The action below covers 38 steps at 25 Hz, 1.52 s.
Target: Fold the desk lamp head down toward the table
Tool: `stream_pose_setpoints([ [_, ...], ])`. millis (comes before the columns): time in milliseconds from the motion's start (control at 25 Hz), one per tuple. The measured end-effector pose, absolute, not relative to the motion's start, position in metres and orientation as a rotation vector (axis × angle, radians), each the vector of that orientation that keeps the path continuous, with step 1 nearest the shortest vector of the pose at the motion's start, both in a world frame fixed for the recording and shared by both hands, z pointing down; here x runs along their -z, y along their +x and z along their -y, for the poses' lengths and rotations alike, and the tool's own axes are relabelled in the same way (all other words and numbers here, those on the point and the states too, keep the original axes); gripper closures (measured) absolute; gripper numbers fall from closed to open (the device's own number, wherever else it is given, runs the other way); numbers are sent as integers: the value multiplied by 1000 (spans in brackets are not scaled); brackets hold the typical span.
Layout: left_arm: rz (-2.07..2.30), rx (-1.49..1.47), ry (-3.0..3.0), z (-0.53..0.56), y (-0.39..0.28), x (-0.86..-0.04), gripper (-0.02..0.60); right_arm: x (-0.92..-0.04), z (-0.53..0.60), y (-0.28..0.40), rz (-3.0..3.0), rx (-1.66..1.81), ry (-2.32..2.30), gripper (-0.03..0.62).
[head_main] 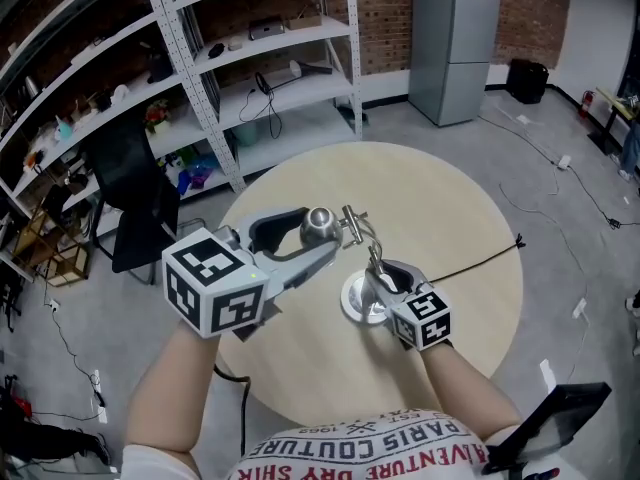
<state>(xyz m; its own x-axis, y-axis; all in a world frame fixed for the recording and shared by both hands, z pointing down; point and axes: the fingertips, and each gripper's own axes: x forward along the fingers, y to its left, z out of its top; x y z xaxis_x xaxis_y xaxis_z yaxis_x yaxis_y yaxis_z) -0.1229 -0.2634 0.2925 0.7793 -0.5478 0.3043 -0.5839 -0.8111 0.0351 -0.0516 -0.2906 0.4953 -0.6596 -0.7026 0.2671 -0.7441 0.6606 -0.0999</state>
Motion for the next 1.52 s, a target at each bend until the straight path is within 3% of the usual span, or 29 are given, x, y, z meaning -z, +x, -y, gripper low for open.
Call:
stream_pose_setpoints([
  [1520,956,-310,2670,247,-184,-368,339,-512,291,-51,2686,-350,1119,474],
])
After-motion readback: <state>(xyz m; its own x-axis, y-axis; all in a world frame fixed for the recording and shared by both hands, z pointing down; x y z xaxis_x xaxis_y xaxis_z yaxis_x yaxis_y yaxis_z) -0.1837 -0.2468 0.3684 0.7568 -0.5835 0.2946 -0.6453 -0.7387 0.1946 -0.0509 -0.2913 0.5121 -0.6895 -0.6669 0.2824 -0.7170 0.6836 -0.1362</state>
